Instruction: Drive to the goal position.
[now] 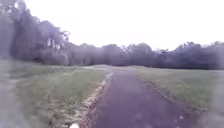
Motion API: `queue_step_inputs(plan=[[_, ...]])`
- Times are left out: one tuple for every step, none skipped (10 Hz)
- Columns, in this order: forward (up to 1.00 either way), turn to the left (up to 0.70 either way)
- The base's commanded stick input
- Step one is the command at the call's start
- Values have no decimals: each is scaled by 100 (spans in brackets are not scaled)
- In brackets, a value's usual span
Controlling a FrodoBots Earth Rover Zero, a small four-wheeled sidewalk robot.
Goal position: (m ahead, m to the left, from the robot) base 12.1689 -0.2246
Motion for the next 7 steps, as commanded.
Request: queue_step_inputs(plan=[[70,0],[70,0],[70,0],[70,0],[70,0],[70,-10],[70,-24]])
